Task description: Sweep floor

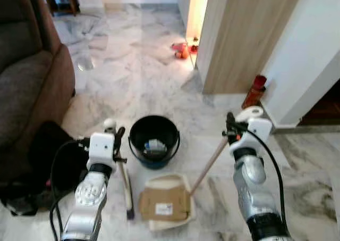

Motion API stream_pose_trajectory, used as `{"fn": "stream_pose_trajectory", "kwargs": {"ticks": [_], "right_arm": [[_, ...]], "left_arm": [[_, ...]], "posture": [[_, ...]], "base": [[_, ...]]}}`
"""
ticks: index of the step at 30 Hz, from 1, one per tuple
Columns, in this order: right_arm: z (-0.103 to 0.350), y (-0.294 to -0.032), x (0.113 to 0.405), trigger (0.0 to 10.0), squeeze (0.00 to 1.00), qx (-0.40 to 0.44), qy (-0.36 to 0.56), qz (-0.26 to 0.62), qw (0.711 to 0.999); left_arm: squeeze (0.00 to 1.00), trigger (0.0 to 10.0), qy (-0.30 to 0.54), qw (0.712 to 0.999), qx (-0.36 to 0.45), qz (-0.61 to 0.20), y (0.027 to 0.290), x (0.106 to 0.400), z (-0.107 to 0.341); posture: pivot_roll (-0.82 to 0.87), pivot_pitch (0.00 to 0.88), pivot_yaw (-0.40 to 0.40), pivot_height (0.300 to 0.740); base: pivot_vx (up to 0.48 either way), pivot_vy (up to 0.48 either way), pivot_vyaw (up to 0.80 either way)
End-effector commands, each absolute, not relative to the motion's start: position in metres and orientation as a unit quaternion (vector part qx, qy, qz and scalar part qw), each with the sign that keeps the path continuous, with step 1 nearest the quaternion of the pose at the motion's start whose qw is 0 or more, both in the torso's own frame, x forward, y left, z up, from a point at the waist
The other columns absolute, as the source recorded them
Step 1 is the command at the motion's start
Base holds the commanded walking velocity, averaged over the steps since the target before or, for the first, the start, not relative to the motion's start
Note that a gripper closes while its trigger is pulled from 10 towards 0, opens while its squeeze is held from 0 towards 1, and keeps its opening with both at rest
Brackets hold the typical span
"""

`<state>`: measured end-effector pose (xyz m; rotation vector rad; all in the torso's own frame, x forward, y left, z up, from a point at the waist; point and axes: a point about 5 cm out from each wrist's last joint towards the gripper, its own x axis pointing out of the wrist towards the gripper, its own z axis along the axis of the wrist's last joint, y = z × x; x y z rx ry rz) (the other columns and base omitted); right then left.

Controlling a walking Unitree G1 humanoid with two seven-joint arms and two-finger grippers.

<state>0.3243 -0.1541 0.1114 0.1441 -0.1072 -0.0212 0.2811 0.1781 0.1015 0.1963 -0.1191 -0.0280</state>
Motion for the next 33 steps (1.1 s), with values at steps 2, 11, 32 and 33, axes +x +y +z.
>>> {"fn": "stream_pose_trajectory", "kwargs": {"ticks": [2, 11, 32, 33], "right_arm": [[0.132, -0.156, 0.326, 10.0, 0.00, 0.095, -0.094, -0.013, 0.991], [0.172, -0.160, 0.327, 10.0, 0.00, 0.144, -0.144, -0.017, 0.979], [0.238, -0.154, 0.314, 10.0, 0.00, 0.149, -0.206, 0.021, 0.967], [0.241, -0.153, 0.316, 10.0, 0.00, 0.160, -0.209, 0.019, 0.965]], "left_arm": [[0.00, 10.0, -0.058, 0.992, 0.115, 0.001, 0.185, 0.277, 0.097], [0.00, 10.0, -0.041, 0.991, 0.129, 0.014, 0.192, 0.267, 0.085], [0.00, 10.0, -0.058, 0.991, 0.121, -0.010, 0.184, 0.262, 0.085], [0.00, 10.0, -0.056, 0.991, 0.123, -0.008, 0.184, 0.260, 0.083]], "posture": [[0.14, 0.058, -0.016, 0.740], [0.15, 0.060, -0.012, 0.740], [0.15, 0.051, -0.015, 0.740], [0.15, 0.051, -0.015, 0.740]], "base": [[0.000, 0.000, 0.00], [0.000, 0.000, 0.00], [0.000, 0.000, 0.00], [0.000, 0.000, 0.00]]}}
